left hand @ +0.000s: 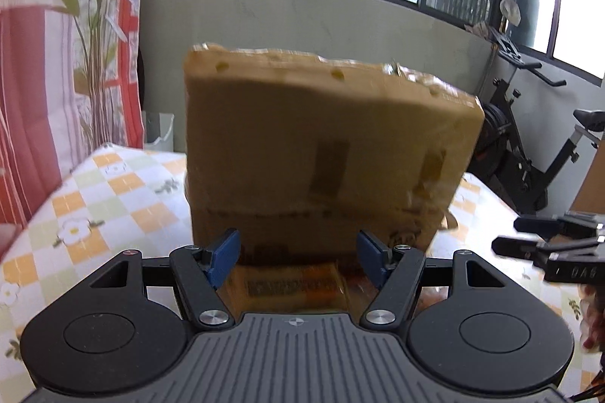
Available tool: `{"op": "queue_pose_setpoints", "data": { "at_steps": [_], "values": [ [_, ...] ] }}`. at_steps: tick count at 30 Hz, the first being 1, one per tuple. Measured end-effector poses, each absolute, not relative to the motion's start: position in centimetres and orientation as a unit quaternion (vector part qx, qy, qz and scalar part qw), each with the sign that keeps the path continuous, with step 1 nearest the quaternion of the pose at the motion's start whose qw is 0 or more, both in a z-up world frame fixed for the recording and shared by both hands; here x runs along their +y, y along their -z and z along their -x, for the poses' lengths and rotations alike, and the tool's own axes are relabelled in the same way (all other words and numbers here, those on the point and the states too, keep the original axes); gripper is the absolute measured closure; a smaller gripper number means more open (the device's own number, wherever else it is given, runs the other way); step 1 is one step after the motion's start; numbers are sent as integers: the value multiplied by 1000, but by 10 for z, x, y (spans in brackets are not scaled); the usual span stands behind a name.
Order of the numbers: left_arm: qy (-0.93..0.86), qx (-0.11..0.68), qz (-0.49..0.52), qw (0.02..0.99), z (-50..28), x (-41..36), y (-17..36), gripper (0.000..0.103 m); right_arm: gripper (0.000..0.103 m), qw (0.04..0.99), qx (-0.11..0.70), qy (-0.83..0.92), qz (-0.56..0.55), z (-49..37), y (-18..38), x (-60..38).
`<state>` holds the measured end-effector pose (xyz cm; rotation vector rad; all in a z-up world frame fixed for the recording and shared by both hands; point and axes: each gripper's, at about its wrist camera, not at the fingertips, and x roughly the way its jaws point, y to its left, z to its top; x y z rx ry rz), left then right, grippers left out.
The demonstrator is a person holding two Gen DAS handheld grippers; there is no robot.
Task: Organize snacks
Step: 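Move both tools back toward the remaining snacks beside the box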
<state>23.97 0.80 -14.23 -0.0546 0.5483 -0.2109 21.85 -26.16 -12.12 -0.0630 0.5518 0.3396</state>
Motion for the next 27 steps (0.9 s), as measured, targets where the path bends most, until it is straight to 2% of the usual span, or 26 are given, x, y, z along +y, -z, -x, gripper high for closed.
{"op": "queue_pose_setpoints", "data": {
  "at_steps": [10,15,19,27],
  "values": [
    [108,301,36,947,-226,3,175,34,34,919,354,-171,18,-192,172,-246],
    [108,310,38,944,-217,1,184,34,24,907,368,-198,48,-177,185,-229],
    [110,312,41,943,-212,1,189,34,23,897,378,-204,106,-179,199,-219],
    [110,311,36,943,-203,-2,192,34,21,892,384,-222,90,-190,210,-215]
  ]
}}
